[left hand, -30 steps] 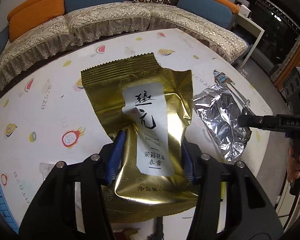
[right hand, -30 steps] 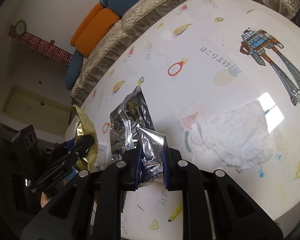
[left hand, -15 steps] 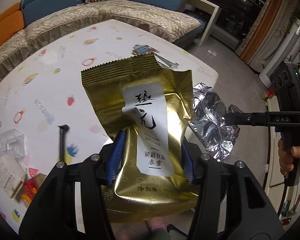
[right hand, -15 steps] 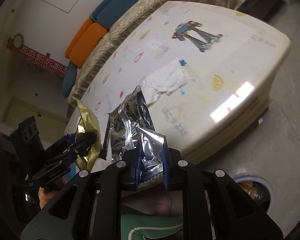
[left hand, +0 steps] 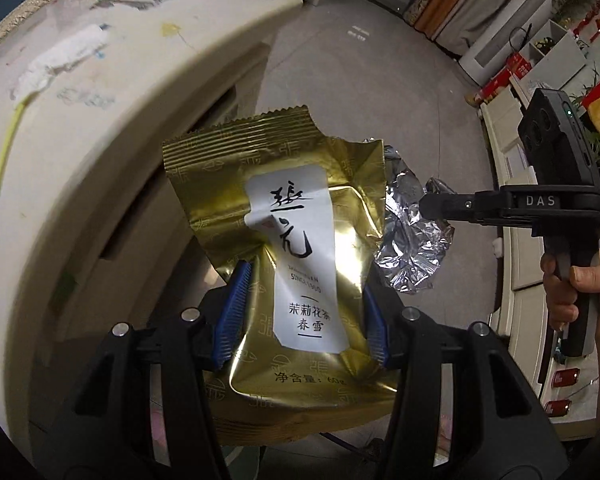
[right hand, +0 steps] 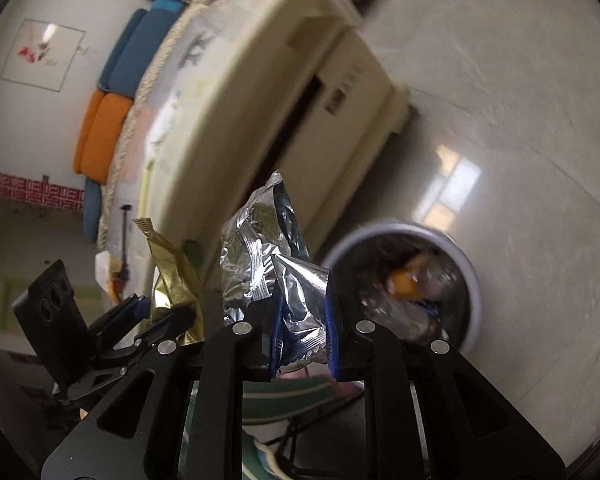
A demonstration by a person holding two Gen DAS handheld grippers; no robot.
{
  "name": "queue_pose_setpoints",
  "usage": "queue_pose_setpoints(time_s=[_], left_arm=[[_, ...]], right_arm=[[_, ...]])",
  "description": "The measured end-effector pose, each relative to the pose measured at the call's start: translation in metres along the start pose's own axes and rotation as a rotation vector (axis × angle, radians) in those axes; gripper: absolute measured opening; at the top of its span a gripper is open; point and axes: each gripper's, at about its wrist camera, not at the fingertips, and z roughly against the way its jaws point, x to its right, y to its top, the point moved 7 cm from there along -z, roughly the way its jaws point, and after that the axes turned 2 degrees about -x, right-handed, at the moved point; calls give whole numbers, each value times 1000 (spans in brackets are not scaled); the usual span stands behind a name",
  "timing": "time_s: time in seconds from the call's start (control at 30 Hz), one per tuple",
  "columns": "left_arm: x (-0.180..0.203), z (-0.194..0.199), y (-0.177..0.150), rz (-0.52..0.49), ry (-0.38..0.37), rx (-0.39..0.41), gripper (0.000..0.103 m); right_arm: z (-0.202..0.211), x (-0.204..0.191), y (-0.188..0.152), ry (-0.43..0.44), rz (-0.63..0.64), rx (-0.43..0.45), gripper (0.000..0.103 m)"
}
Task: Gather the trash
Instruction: 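Carry foil wrapper and gold packet over the bin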
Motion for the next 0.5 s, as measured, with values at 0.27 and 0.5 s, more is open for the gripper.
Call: queue_pose_setpoints(time_s=[0.27, 0.5], left_arm=[[10, -77, -45, 5, -25, -164, 50], [17, -120, -63, -18, -24, -267, 54]], right_arm=[[-39, 79, -43, -35, -114, -100, 18], [-78, 110, -60, -50, -175, -166, 23]])
